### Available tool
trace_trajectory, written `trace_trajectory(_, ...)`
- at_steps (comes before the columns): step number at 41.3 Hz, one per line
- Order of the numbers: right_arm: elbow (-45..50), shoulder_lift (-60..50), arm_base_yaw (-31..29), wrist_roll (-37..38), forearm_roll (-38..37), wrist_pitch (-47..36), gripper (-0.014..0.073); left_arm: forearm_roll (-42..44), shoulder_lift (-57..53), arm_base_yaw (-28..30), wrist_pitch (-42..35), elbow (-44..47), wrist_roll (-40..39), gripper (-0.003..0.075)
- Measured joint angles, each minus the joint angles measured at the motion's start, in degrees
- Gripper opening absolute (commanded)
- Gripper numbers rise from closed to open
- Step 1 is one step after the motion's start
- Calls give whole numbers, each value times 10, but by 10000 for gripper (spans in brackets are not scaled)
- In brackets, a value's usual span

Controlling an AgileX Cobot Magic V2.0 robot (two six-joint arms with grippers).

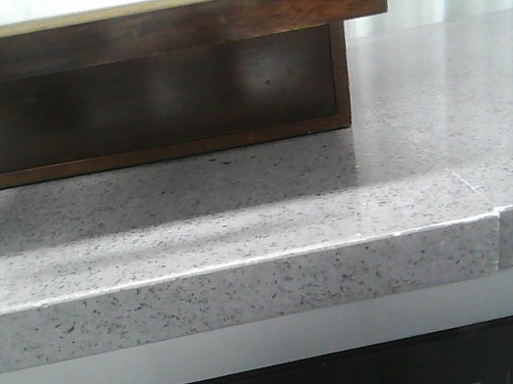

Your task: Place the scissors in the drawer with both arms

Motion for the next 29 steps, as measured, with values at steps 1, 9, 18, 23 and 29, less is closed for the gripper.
trace_trajectory(1,0,0,0,0,0,0,-69,3,-8,11,-15,12,0,-20)
trace_trajectory(9,0,0,0,0,0,0,-69,15,-99,96,-160,154,0,-20)
trace_trajectory(18,0,0,0,0,0,0,-69,15,-188,171,-308,326,0,-20)
trace_trajectory(23,0,0,0,0,0,0,-69,15,-217,190,-363,388,0,-20)
trace_trajectory(29,0,0,0,0,0,0,-69,15,-225,198,-409,400,0,-20)
